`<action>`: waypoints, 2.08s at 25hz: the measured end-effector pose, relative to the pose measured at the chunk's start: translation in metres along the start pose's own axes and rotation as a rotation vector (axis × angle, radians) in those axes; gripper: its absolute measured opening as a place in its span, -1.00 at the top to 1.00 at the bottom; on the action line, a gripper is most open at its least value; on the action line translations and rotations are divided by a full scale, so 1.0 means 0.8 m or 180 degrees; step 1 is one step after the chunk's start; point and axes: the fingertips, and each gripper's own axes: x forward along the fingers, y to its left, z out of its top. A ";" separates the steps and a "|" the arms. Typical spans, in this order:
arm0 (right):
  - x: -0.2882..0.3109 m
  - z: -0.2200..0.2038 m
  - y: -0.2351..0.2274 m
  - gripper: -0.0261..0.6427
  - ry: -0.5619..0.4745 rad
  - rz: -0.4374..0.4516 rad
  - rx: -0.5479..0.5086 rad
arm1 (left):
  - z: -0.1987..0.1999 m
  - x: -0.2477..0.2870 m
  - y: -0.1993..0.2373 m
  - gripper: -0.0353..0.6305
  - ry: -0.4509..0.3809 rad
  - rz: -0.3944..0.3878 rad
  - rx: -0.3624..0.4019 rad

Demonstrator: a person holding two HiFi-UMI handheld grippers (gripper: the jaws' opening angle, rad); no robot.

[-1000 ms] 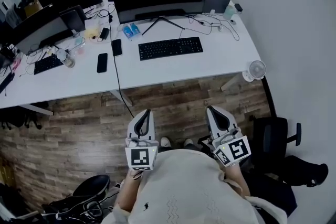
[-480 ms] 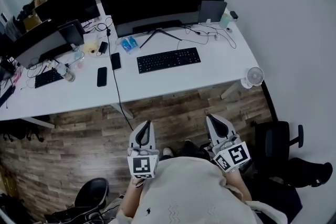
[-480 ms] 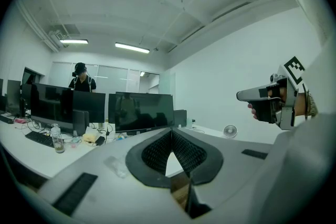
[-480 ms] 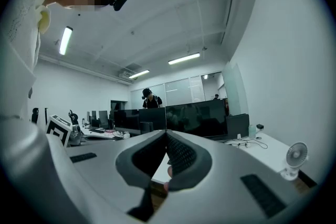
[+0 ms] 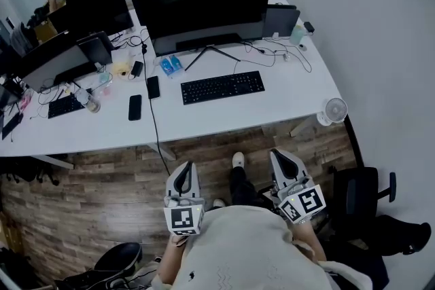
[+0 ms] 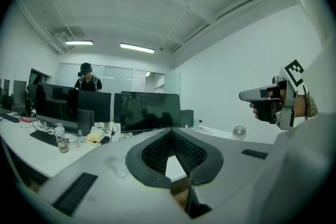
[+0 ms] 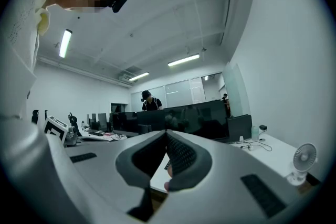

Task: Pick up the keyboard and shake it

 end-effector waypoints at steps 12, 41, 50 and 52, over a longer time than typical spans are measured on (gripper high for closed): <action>0.100 -0.003 -0.073 0.92 0.0091 0.0176 0.0055 | 0.004 0.095 0.024 0.85 0.0138 0.0131 0.0135; 0.302 0.028 -0.247 0.92 0.0272 0.0796 -0.0006 | 0.045 0.298 0.052 0.85 0.0138 0.0764 -0.0185; 0.319 0.025 -0.302 0.92 0.0318 0.0709 0.0052 | 0.050 0.348 0.040 0.85 0.0167 0.0696 -0.0148; 0.322 0.021 -0.309 0.92 0.0339 0.0704 0.0059 | 0.048 0.355 0.040 0.85 0.0186 0.0688 -0.0139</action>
